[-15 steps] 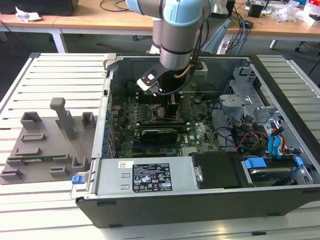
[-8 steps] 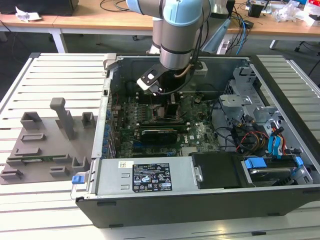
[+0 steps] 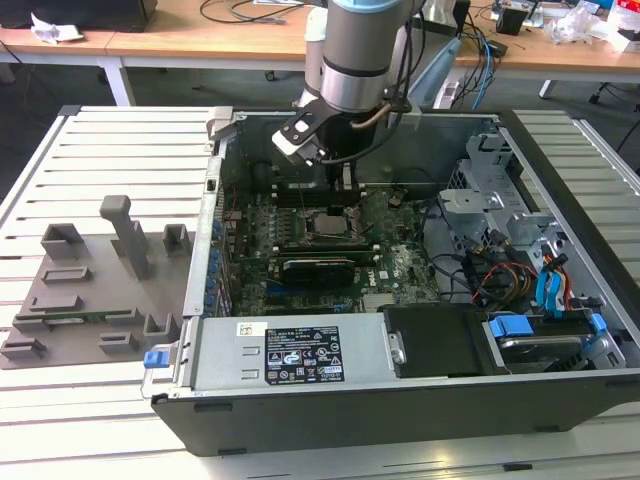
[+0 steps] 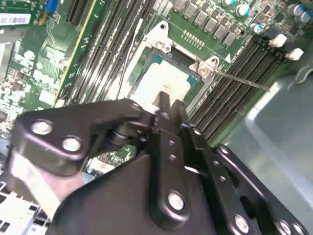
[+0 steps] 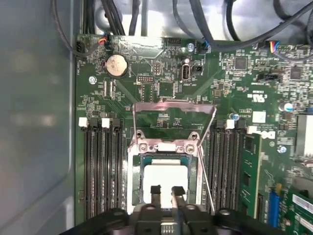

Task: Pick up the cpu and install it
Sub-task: 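Place the cpu into insertion slot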

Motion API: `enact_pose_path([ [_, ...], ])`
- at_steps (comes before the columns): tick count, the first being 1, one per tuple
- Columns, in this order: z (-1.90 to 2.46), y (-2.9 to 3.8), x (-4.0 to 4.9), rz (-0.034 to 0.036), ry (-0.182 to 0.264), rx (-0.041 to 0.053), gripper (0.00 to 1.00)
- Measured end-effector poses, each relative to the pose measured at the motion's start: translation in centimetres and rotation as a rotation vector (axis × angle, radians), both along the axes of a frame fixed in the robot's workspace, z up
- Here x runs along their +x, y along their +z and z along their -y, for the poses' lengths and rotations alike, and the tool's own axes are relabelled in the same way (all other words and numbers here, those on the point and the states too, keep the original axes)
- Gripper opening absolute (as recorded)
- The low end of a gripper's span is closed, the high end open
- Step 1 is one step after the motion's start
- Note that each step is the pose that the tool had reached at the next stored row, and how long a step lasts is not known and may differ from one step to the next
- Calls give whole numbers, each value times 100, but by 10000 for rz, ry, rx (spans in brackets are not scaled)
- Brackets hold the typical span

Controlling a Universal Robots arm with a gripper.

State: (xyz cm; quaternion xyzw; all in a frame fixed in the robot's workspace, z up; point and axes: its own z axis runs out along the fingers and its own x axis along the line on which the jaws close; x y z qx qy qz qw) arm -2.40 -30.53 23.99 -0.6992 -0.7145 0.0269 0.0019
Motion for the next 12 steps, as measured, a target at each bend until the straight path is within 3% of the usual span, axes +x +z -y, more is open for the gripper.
enact_pose_path([
  [2,0,94,0,1,0,2,11],
  [5,0,168,0,0,1,0,11],
  [12,0,260,0,0,1,1,11],
])
